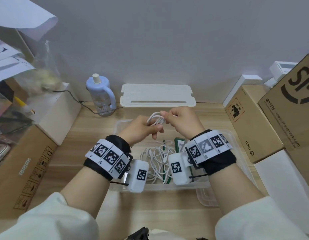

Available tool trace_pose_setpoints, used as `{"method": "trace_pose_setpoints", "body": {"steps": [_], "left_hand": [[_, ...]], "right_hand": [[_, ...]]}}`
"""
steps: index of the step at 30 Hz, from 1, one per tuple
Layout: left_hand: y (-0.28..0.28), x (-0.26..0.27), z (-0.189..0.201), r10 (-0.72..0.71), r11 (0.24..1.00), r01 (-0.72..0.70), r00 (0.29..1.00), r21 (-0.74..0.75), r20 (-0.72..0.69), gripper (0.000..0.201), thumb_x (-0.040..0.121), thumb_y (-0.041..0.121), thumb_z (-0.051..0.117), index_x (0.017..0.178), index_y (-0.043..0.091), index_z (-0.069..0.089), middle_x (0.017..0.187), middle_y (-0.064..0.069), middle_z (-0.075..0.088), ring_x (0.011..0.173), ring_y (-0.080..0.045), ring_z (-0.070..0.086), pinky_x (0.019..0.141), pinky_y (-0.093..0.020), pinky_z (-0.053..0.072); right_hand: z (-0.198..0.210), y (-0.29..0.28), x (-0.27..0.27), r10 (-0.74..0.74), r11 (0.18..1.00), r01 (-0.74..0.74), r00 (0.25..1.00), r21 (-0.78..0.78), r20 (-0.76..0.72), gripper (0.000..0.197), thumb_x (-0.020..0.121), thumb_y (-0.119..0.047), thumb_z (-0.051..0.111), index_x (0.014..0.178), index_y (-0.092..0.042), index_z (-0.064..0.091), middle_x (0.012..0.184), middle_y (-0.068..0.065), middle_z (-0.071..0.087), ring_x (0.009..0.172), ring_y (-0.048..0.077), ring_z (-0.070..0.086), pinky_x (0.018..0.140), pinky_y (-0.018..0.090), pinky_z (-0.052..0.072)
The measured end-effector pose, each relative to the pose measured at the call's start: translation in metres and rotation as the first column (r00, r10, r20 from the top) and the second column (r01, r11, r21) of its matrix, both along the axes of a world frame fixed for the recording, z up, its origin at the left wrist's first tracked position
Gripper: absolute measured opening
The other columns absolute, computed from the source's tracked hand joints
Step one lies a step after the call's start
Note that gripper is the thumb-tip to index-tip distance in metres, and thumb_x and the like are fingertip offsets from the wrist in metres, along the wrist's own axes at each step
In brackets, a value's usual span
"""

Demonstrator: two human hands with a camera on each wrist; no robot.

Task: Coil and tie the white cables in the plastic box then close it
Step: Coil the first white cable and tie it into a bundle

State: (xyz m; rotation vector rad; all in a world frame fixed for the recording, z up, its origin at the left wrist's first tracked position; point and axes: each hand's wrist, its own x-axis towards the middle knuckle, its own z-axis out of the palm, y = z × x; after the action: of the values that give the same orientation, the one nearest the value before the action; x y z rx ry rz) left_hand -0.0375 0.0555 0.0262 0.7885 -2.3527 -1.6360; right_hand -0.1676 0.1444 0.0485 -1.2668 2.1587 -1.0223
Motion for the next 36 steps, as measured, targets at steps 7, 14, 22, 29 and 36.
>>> {"method": "trace_pose_setpoints", "body": {"steps": [7,14,22,29,36], "left_hand": [[-0.003,-0.001,-0.004,0.152,0.952,-0.134,0.988,0.276,-0.043,0.036,0.098,0.024,0.042,0.065,0.013,0.048,0.054,0.0,0.066,0.05,-0.002,0.056,0.067,-0.024,0.042],[0.002,0.0,-0.001,0.188,0.831,-0.141,0.982,0.538,-0.034,0.035,0.095,0.039,0.043,0.068,0.018,0.036,0.04,0.008,0.024,0.029,-0.005,0.02,0.032,-0.014,0.023],[0.007,-0.002,0.007,0.083,0.73,0.053,0.983,0.682,-0.166,0.06,0.07,0.07,0.035,0.072,0.013,0.053,0.044,0.004,0.041,0.04,-0.009,0.033,0.046,-0.022,0.032],[-0.009,-0.005,0.001,0.542,0.606,-0.233,0.82,0.76,-0.181,0.044,0.096,0.045,0.033,0.064,0.016,0.037,0.053,0.0,0.033,0.038,-0.01,0.04,0.04,-0.018,0.034],[-0.029,0.008,0.016,0.669,0.432,0.005,0.669,0.902,-0.324,0.041,0.095,0.048,0.029,0.068,0.019,0.031,0.044,0.008,0.034,0.032,-0.001,0.034,0.038,-0.013,0.039]], "right_hand": [[0.013,0.001,0.005,0.208,0.974,-0.094,0.737,-0.207,0.643,0.023,0.098,-0.014,0.037,0.086,-0.011,0.056,0.048,0.0,0.045,0.028,0.005,0.031,0.034,0.016,0.035],[0.004,-0.005,0.014,0.098,0.978,-0.039,0.953,-0.204,0.287,0.021,0.095,-0.017,0.045,0.075,-0.02,0.053,0.051,-0.007,0.042,0.034,0.0,0.037,0.039,0.009,0.027],[0.004,-0.009,0.033,0.176,0.984,-0.179,0.971,0.001,0.162,0.031,0.089,-0.018,0.05,0.059,-0.018,0.058,0.036,-0.01,0.053,0.035,0.0,0.049,0.044,0.014,0.036],[0.006,0.0,0.041,0.384,0.909,-0.41,0.895,0.081,0.227,0.007,0.088,-0.018,0.057,0.093,-0.018,0.063,0.053,-0.002,0.058,0.039,0.01,0.048,0.042,0.019,0.041],[-0.01,0.009,0.021,0.466,0.793,-0.568,0.799,0.219,0.38,0.024,0.091,-0.029,0.053,0.09,-0.014,0.071,0.042,-0.008,0.049,0.038,0.003,0.042,0.048,0.016,0.039]]}}
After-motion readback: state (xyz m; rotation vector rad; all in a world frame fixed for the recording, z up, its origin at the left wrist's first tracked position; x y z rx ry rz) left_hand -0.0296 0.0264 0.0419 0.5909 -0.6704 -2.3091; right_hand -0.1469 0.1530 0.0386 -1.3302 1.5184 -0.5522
